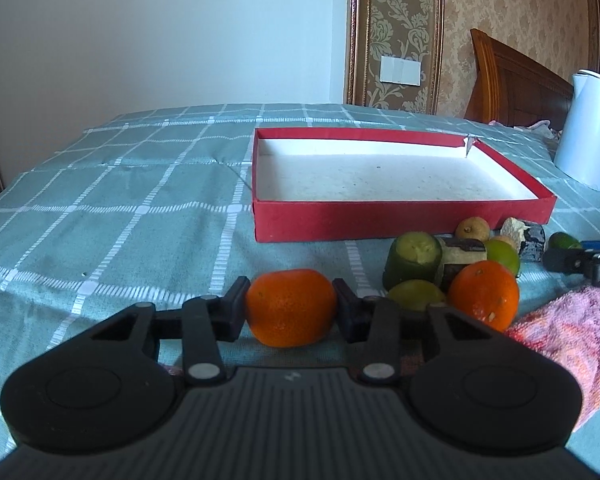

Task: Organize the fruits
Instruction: 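Approach the mandarin with the left tool while the right tool approaches the cucumber piece, then grasp the cucumber piece with the right tool and drop it into the tray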

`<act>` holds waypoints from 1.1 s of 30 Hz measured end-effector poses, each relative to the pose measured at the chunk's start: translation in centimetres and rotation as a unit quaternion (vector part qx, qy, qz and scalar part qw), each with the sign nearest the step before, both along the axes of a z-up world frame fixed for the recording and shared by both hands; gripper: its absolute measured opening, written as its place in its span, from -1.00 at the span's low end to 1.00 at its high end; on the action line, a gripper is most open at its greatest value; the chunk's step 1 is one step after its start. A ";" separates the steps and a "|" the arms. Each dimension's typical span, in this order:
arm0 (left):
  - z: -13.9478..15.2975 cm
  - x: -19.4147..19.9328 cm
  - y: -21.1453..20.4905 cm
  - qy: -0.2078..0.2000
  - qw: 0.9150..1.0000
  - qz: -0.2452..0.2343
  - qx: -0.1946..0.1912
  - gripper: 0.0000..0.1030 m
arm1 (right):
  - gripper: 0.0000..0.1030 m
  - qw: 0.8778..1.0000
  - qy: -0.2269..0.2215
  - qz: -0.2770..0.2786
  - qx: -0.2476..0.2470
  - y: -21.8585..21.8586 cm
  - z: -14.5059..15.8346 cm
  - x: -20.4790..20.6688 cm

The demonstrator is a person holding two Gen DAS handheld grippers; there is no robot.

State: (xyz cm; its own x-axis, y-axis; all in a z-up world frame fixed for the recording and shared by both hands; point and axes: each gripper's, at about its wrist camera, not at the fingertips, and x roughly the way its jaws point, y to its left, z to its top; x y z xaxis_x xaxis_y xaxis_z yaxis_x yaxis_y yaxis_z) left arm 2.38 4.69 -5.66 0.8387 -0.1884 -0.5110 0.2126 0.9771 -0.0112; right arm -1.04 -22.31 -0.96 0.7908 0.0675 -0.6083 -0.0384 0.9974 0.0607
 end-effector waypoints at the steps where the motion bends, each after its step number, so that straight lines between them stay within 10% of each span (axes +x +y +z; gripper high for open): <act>1: 0.0 0.0 0.0 0.000 1.000 0.000 -0.001 -0.21 | -0.34 1.000 -0.004 -0.001 0.000 -0.1 0.2 -0.1; 11: 0.1 -0.1 0.0 0.000 1.000 0.000 -0.003 -0.21 | -0.34 0.995 -0.077 -0.018 -0.055 -0.6 3.7 3.7; 21: 0.0 -0.1 0.0 0.000 1.000 -0.001 -0.003 -0.21 | -0.34 0.997 -0.013 -0.021 -0.066 -1.3 1.2 12.2; 33: 0.0 -0.1 -0.1 -0.001 1.000 -0.001 0.003 -0.21 | -0.27 0.998 0.022 -0.024 -0.054 -1.8 -0.6 13.3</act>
State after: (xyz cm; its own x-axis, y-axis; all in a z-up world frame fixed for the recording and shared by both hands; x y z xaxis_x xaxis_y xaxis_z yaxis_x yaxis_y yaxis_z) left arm 2.32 4.57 -5.63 0.8390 -0.1870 -0.5110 0.2148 0.9766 -0.0046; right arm 12.25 -24.08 -1.60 0.7645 -0.0364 -0.6437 0.0091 0.9989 -0.0457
